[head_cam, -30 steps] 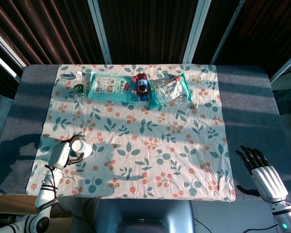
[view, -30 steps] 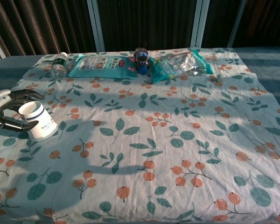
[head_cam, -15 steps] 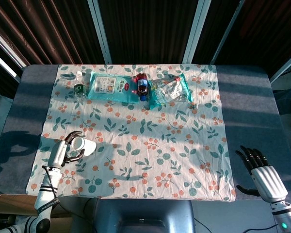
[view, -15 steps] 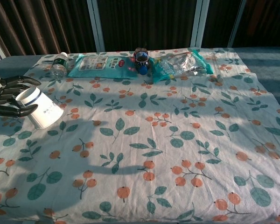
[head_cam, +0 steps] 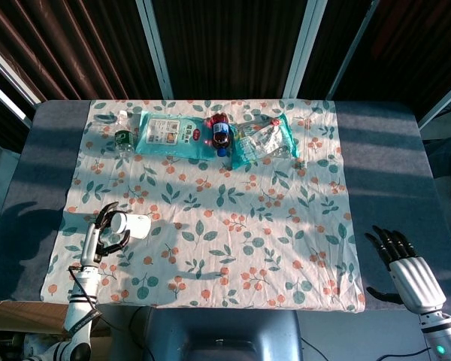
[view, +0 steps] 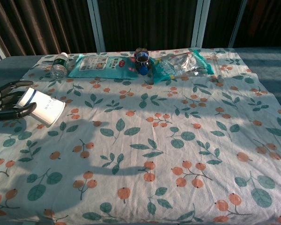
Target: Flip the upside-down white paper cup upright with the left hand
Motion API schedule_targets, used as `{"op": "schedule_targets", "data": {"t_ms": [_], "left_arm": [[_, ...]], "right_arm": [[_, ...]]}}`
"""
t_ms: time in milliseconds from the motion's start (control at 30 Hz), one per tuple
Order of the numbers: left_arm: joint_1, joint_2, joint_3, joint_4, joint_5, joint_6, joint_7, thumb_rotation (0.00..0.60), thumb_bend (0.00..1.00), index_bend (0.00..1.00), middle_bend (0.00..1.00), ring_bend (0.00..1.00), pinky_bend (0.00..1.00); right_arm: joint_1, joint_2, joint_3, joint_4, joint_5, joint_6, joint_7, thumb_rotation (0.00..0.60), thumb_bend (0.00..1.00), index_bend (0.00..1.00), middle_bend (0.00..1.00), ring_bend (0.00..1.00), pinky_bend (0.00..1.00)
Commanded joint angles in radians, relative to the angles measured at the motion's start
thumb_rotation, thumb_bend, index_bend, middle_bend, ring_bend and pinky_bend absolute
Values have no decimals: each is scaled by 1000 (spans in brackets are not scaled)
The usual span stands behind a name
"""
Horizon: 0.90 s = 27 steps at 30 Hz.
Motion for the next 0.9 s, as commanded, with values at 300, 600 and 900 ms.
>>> {"op": "schedule_targets", "data": {"t_ms": [300,600,900], "left_arm": [[9,-45,27,82,-12,-46,10,600,354,141,315,302,311],[8,-63,36,152,11,-37,45,600,353,138,292,269,279],[-1,-70,70,262,94,31,147,600,359,72,146,75,168]], "right_arm": [[0,0,-1,0,-1,1,0,600,182,0,0,0,137],[0,0,-2,0,-2,0,0,600,182,0,0,0,137],[0,0,-3,0,-3,-1,-2,600,183,0,0,0,137]]}}
